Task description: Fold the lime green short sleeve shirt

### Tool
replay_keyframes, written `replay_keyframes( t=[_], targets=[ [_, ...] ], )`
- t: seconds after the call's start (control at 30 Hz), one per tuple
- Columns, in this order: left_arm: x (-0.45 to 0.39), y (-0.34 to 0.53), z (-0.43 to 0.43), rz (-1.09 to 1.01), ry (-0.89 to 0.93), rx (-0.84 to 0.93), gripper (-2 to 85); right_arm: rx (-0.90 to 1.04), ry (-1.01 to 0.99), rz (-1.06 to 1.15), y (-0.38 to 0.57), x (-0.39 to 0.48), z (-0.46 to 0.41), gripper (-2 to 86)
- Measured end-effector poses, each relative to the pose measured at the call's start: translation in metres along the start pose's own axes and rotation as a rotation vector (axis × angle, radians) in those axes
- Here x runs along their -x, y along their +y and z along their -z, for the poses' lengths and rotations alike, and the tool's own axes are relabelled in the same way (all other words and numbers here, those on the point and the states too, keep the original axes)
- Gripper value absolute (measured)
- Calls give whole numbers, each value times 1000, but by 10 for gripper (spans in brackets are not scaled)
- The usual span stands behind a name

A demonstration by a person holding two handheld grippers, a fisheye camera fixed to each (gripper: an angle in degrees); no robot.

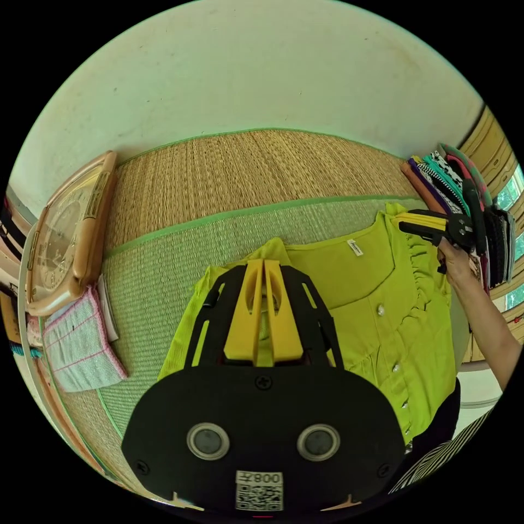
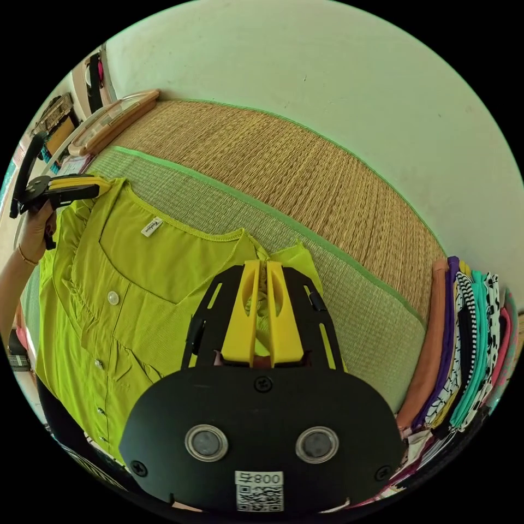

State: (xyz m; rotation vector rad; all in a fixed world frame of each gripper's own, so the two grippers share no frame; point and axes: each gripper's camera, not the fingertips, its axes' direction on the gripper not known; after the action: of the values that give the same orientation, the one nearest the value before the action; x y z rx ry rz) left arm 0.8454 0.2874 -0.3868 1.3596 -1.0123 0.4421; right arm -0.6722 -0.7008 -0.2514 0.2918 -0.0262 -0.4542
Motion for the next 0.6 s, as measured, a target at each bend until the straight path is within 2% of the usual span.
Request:
replay_keyframes(
  t=[0.13,0.23,0.3,0.5,0.6],
  targets=[
    [2,-1,28,15,13,-87,5,-58,-25,-44,-2,-23,23,28],
    [11,2,21,42,29,-21,8,6,-39,-66,-10,-42,20,43],
    [20,11,25,73,61,-26,10,-34,-65,-89,-3,-61,38,54],
    [48,77,73,129,163,-208,10,-155,-203,-197,46,-132,80,52],
    [70,100,62,191,131,-98,6,-58,-282,-273,58,-169,55,40]
  ],
)
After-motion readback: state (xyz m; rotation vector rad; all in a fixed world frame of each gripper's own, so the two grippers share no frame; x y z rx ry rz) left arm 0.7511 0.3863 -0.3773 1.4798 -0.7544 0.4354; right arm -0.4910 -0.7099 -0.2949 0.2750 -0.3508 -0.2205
